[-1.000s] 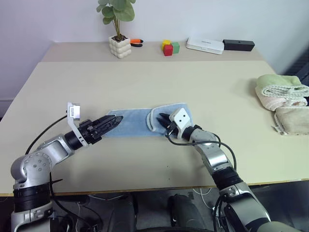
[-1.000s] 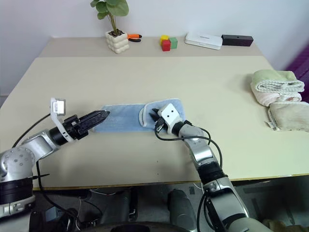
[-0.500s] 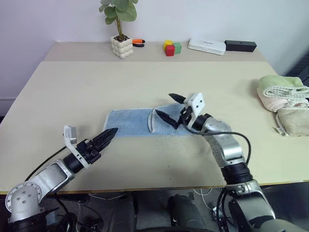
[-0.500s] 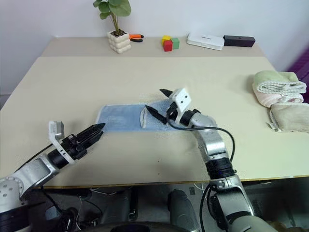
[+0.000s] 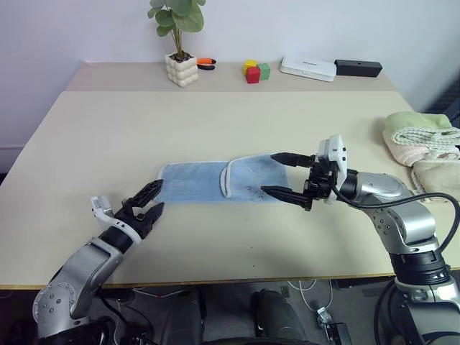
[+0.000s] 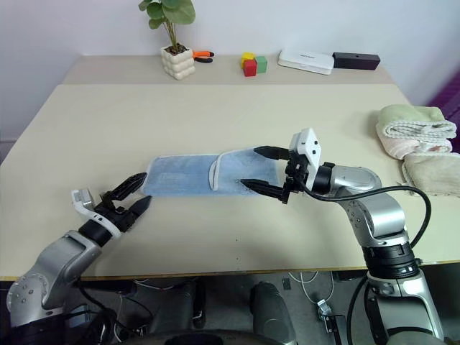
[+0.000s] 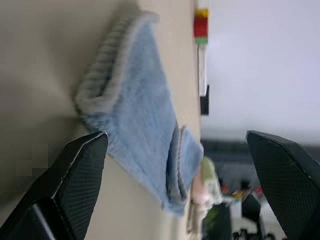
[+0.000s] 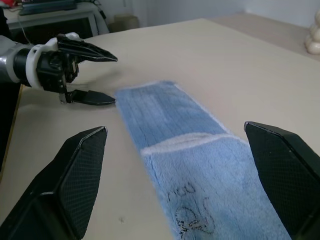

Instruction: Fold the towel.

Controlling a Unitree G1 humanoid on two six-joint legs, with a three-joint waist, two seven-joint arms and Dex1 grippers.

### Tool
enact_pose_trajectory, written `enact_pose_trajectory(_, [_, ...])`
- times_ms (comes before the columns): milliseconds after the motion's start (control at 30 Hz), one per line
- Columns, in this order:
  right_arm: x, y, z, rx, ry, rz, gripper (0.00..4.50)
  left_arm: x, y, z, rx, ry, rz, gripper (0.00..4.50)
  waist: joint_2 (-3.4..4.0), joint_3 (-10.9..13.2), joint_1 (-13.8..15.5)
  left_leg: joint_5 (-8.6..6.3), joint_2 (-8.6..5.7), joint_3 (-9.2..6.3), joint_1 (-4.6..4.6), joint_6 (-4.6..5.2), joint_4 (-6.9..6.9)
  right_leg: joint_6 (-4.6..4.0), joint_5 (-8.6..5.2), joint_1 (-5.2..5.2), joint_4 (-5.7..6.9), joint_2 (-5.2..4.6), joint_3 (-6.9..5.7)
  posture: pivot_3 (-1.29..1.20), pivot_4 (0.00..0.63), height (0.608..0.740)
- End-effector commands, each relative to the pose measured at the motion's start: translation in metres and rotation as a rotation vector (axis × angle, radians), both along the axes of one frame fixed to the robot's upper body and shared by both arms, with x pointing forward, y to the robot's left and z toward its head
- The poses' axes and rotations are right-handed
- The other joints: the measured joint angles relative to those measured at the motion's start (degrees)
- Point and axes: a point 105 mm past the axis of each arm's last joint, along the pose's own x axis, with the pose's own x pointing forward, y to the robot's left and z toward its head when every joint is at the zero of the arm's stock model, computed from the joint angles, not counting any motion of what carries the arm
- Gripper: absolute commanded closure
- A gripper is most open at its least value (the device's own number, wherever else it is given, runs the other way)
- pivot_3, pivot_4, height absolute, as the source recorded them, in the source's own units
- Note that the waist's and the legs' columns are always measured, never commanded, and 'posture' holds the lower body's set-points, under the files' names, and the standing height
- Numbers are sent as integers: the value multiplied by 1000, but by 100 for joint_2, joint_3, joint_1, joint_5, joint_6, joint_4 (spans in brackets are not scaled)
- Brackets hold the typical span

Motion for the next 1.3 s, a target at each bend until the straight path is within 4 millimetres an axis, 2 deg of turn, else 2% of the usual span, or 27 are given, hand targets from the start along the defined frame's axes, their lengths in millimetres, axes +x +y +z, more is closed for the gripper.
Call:
enact_pose_trajectory(33, [-2, -1, 13, 11, -54, 6, 20, -4, 1, -3, -3, 38, 27, 0, 0, 0, -1, 0, 0, 0, 0, 0, 0, 0, 0, 0, 0, 0, 0, 0, 150, 735])
enact_pose_trajectory(133, [-1, 1, 11, 14, -53, 4, 20, -8, 3, -13, -19, 88, 55, 0, 1, -1, 2, 0, -1, 0, 1, 0, 0, 0, 0, 3, -4, 0, 2, 0, 150, 735])
enact_pose_trajectory(300, [2, 4, 8, 22, -57, -8, 20, 4, 14, -21, 19, 120, 118, 0, 7, -4, 12, 0, -2, -1, 5, 0, 0, -1, -1, 7, -5, 3, 1, 0, 150, 735])
enact_pose_trajectory(400, [3, 6, 7, 23, -61, -13, 20, 9, 10, -27, -15, 144, 87, 0, 17, -10, 15, 0, -2, -3, 11, 0, 3, -2, -1, 15, -7, 5, 1, 0, 150, 735])
enact_pose_trajectory(433, [3, 7, 7, 23, -63, -15, 0, 9, 7, -27, -18, 140, 66, 523, 21, -12, 14, 0, -2, -3, 13, 0, 3, -2, -1, 19, -8, 4, 1, 0, 150, 735])
enact_pose_trajectory(467, [4, 7, 7, 22, -67, -19, 0, 10, 4, -27, -23, 137, 54, 806, 21, -12, 10, 0, -2, -3, 15, 0, 2, -2, -1, 22, -11, 4, 1, 0, 150, 735])
enact_pose_trajectory(500, [4, 8, 7, 23, -70, -21, 0, 10, 2, -30, -10, 152, 38, 1292, 21, -12, 10, 0, -2, -3, 15, 0, 2, -2, -1, 22, -11, 4, 1, 0, 150, 735])
enact_pose_trajectory(700, [5, 7, 9, 28, -84, -42, 0, 10, -2, -36, -5, 184, 0, 4437, 44, -23, 23, 0, -2, -4, 17, 0, 0, -3, -1, 24, -12, 2, 0, 0, 150, 735])
enact_pose_trajectory(900, [6, 6, 7, 29, -80, -57, 0, 13, 5, -32, -4, 169, 11, 4480, 67, -36, 22, 0, -5, -4, 30, 0, -3, -4, -2, 38, -21, -2, 0, 0, 150, 735])
enact_pose_trajectory(1033, [8, 4, 6, 17, -90, -76, 0, 17, 7, -20, 66, 85, -36, 4480, 68, -36, 19, 0, -4, -4, 31, -1, -5, -7, -3, 37, -23, -2, 0, 0, 150, 735])
enact_pose_trajectory(1167, [11, -5, 2, -15, -89, -97, 0, 23, -6, 10, 206, -117, -166, 4480, 65, -32, 3, -1, -2, -3, 26, -2, -11, -15, -1, 35, -45, 0, -4, 0, 150, 735])
enact_pose_trajectory(1233, [11, -22, 0, -41, -71, -113, 0, 23, -21, 29, 283, -246, -271, 4480, 64, -29, 29, -1, -2, -4, 10, -2, -14, -24, 6, 32, -68, 0, -9, 0, 150, 735])
enact_pose_trajectory(1300, [9, -36, 0, -54, -53, -120, 0, 22, -34, 37, 346, -327, -363, 4480, 63, -29, 30, -5, -3, -3, -8, 4, -14, -41, 15, 29, -94, -1, -13, 0, 150, 735])
